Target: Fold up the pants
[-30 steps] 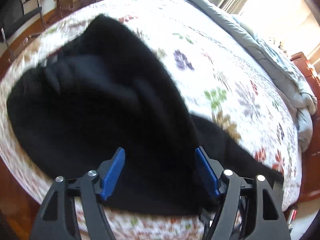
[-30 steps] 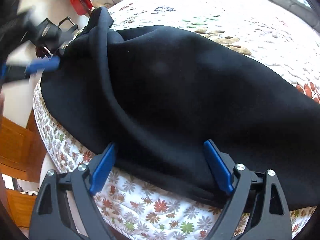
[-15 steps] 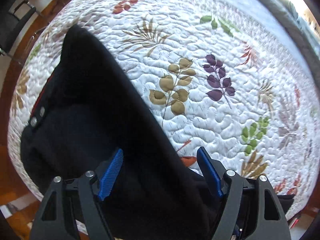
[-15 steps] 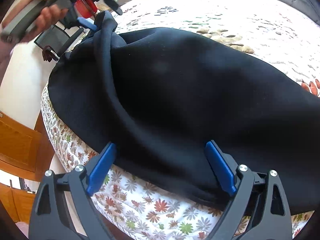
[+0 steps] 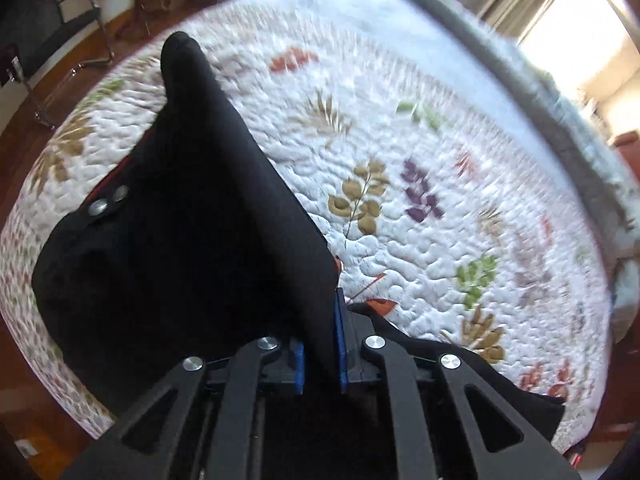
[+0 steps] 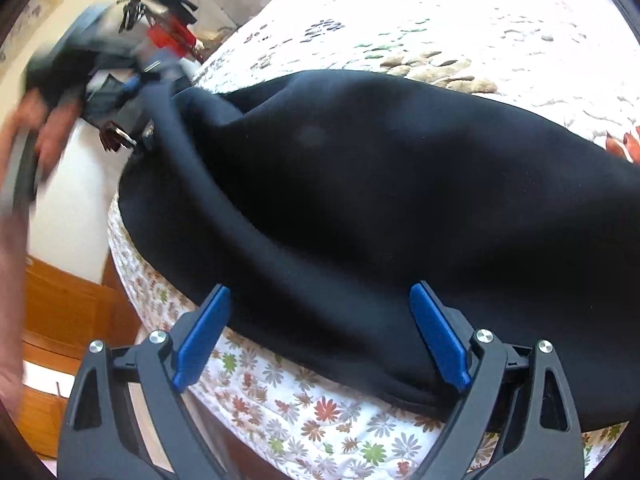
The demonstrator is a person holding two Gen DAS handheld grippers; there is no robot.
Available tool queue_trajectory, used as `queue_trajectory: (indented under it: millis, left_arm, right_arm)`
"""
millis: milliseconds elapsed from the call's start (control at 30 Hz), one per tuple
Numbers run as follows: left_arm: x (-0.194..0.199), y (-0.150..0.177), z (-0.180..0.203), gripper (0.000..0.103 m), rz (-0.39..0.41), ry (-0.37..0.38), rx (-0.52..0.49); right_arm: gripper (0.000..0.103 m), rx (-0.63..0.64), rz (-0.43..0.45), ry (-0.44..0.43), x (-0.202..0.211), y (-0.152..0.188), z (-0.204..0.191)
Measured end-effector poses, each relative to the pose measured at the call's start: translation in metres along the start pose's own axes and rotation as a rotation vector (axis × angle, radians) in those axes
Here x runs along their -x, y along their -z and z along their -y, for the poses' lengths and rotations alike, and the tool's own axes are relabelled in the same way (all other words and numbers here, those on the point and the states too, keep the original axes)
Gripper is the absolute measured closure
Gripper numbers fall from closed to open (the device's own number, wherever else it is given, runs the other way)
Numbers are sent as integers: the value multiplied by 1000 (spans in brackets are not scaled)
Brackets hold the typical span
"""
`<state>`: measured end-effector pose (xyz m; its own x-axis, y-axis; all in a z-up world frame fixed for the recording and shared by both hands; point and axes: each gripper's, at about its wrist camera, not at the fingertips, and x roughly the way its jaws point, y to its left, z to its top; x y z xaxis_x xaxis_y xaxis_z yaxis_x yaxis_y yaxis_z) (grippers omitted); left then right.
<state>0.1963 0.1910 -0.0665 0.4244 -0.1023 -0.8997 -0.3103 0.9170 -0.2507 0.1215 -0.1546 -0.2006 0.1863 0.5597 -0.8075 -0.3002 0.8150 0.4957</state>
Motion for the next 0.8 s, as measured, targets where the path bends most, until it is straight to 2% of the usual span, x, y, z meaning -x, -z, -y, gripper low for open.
queue_trajectory:
  millis: [100, 167, 233, 300, 433, 500, 567, 600, 667, 800]
  left_arm:
    - [36, 47, -38, 92, 145, 45, 62]
    - [41, 86, -67, 92, 196, 27, 110]
    - [31, 116, -88, 92, 186, 40, 158]
    - [16, 134, -113, 91, 146, 85, 214]
    - [7, 134, -136, 88, 127, 216, 292]
    - [14, 123, -136, 80, 140, 237, 299]
    - [23, 113, -138, 46, 172, 210, 296]
    - [25, 110, -140, 41, 187, 209, 304]
    - [27, 100, -151, 39, 190, 201, 339]
    - [13, 83, -181, 42, 139, 254, 457]
  right_arm:
    - [15, -28, -2, -29, 5, -3, 5]
    - [15, -45, -4, -47, 7, -4, 9]
    - [15, -63, -6, -60, 8, -5, 13]
    - [15, -64, -11, -58, 8, -5, 11]
    - [15, -54, -28, -31, 7, -8, 9]
    - [15, -54, -30, -24, 7, -8, 9]
    - [15, -55, -29, -18, 6, -8, 7]
    - [15, -53, -30, -14, 6, -8, 7]
    - [15, -45, -32, -3, 5, -7, 6]
    - [13, -30, -36, 11, 3, -6, 3]
